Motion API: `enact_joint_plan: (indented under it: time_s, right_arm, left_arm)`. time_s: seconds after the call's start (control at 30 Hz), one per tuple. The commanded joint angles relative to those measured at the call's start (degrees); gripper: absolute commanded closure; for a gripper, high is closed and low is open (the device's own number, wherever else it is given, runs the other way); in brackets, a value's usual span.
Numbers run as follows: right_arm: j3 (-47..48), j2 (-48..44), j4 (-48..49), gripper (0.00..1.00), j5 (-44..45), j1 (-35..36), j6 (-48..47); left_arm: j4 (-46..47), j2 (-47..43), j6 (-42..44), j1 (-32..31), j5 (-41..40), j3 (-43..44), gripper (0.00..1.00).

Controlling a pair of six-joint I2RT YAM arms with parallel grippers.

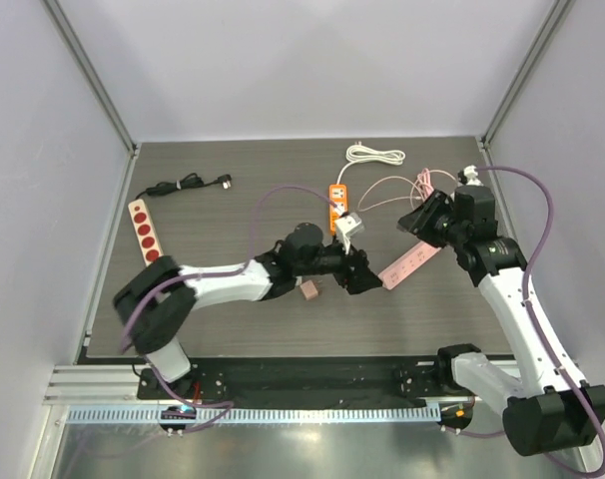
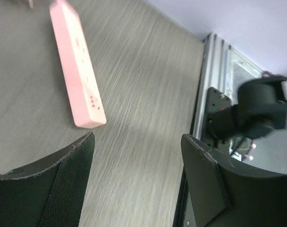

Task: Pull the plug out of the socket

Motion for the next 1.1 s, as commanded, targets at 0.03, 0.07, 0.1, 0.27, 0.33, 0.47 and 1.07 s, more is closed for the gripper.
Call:
enact_joint_plan:
  time_s: [0.03,0.07,0.1,0.27,0.33,0.47,1.07]
  right_arm:
    - [-2.9,-1.0,0.7,0.99,-1.2,4.2,0.9]
    - [-3.4,-1.2,0.9,0.99,-1.3,5.3,0.8]
    - [-4.6,-1.0,1.1,0.99,-1.5,7.1,0.8]
    - [-8.9,2.2,7.7,0.99,-7.9,14.4,1.9]
    - [-10.3,5.8,11.1,0.99,-8.1,20.5,3.2]
    - [-9.8,12.9,12.8,0.99,-3.2,32.3,4.3]
    - [-20.4,19.8,19.4,0.85,2.2,42.2,10.7]
  left_arm:
    - [1.0,-14.8,13.0,-0.3,-1.8,-7.7,0.26]
    - [0.8,-17.2,14.3,-0.3,-3.3,-9.3,0.26]
    - [0.8,-19.4,16.9,-0.3,-5.7,-10.8,0.26]
    - [2.6,-30.9,19.8,1.6,-27.1,-20.2,0.21]
    - [4.6,-32.8,19.1,4.1,-30.3,-23.4,0.2]
    - [6.1,-34.8,17.5,7.0,-38.6,-26.3,0.18]
    - [7.0,-31.3,8.8,12.1,-43.0,-27.4,0.16]
